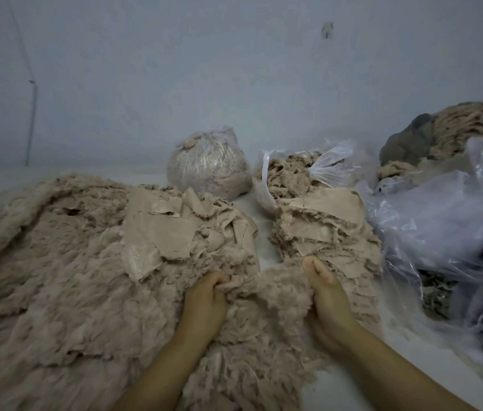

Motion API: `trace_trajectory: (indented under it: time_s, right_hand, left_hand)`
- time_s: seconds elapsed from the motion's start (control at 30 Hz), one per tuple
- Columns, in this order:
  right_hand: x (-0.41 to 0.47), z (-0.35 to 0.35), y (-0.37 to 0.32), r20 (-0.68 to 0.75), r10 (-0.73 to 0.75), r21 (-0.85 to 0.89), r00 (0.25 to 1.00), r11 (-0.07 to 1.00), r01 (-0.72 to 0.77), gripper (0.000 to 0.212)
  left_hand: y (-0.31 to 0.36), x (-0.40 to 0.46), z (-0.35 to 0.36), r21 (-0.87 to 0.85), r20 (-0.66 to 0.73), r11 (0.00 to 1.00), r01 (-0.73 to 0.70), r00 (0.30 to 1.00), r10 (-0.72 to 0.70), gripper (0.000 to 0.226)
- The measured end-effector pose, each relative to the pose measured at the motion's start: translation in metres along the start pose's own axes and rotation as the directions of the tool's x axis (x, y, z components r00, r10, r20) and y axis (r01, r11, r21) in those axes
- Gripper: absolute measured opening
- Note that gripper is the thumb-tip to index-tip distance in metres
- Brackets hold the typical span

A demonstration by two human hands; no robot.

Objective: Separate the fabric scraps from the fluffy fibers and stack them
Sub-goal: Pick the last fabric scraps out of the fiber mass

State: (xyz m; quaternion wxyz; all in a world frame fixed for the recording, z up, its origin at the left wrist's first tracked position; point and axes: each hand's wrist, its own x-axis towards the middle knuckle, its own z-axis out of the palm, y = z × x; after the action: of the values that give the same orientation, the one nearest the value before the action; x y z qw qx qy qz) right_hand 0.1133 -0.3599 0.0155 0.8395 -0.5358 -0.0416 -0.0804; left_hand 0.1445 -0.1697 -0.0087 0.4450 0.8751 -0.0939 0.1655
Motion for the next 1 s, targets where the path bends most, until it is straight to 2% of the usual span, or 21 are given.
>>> trace_trajectory:
  time_s: [0.1, 0.23, 0.3, 0.37, 0.4, 0.43, 0.47, 0.5, 0.57, 0.63, 0.7, 0.73, 0.8, 0.87, 0.93, 1.0]
  right_hand:
    - [0.000, -0.001, -0.008, -0.062, -0.072, 0.030, 0.996, 0.997, 0.074, 0.021]
    - [-0.006, 0.005, -0.013, -0.040, -0.016, 0.059, 0.999, 0.998, 0.018, 0.023]
    - [-0.010, 0.007, -0.012, 0.006, -0.046, -0.034, 0.999, 0.998, 0.046, 0.025]
    - [-0.014, 0.013, -0.010, 0.087, -0.080, -0.172, 0.993, 0.981, 0.094, 0.028]
    - [-0.015, 0.015, -0.008, 0.104, -0.090, -0.204, 0.990, 0.973, 0.110, 0.029]
    - [-0.015, 0.017, -0.009, 0.085, -0.108, -0.223, 0.990, 0.967, 0.125, 0.030]
    - [-0.014, 0.017, -0.011, 0.032, -0.133, -0.240, 0.991, 0.961, 0.137, 0.031]
    - [-0.011, 0.014, -0.013, -0.040, -0.155, -0.243, 0.987, 0.960, 0.141, 0.032]
    - [-0.005, 0.004, -0.019, -0.160, -0.170, -0.203, 0.972, 0.970, 0.136, 0.035]
    - [-0.004, -0.001, -0.020, -0.192, -0.213, -0.297, 0.958, 0.943, 0.150, 0.037]
    - [-0.007, 0.001, -0.015, -0.127, -0.266, -0.392, 0.955, 0.898, 0.198, 0.034]
    - [-0.009, 0.004, -0.011, -0.051, -0.254, -0.400, 0.966, 0.891, 0.213, 0.033]
    - [-0.012, 0.010, -0.001, 0.162, -0.142, -0.388, 0.976, 0.901, 0.195, 0.035]
    - [-0.016, 0.015, 0.004, 0.255, -0.029, -0.310, 0.967, 0.944, 0.110, 0.039]
    - [-0.016, 0.015, 0.002, 0.178, -0.093, -0.314, 0.980, 0.938, 0.146, 0.030]
    - [-0.013, 0.011, -0.004, 0.014, -0.208, -0.467, 0.978, 0.863, 0.190, 0.020]
  left_hand:
    - [-0.001, 0.000, 0.002, 0.009, 0.003, 1.000, 0.017, 1.000, -0.017, 0.026]
    - [0.002, -0.004, 0.001, 0.078, 0.087, 0.995, -0.062, 0.995, 0.055, 0.027]
    - [0.006, -0.009, 0.003, 0.141, 0.207, 0.963, -0.232, 0.958, 0.200, 0.048]
    - [0.009, -0.012, 0.011, 0.061, 0.350, 0.945, -0.323, 0.893, 0.282, 0.059]
    - [0.008, -0.013, 0.015, -0.011, 0.384, 0.947, -0.322, 0.873, 0.301, 0.054]
    - [0.007, -0.011, 0.018, -0.047, 0.377, 0.953, -0.300, 0.878, 0.295, 0.041]
    - [0.006, -0.009, 0.017, -0.077, 0.336, 0.972, -0.220, 0.912, 0.234, 0.029]
    - [0.004, -0.006, 0.015, -0.094, 0.267, 0.991, -0.091, 0.957, 0.114, 0.029]
    - [0.002, -0.002, 0.007, -0.199, 0.145, 0.976, 0.089, 0.988, -0.061, 0.036]
    - [0.008, 0.000, 0.000, -0.249, 0.124, 0.964, 0.092, 0.990, -0.063, 0.028]
    - [0.018, -0.007, -0.001, -0.319, 0.229, 0.944, 0.084, 0.973, -0.009, 0.014]
    - [0.025, -0.011, 0.001, -0.433, 0.325, 0.891, 0.140, 0.946, 0.009, 0.009]
    - [0.036, -0.018, 0.004, -0.635, 0.490, 0.697, 0.333, 0.871, 0.030, 0.019]
    - [0.042, -0.020, 0.003, -0.733, 0.511, 0.524, 0.433, 0.860, 0.003, 0.020]
    - [0.041, -0.016, 0.001, -0.771, 0.484, 0.403, 0.492, 0.865, -0.131, 0.027]
    - [0.037, -0.011, -0.002, -0.797, 0.463, 0.322, 0.510, 0.860, -0.215, 0.032]
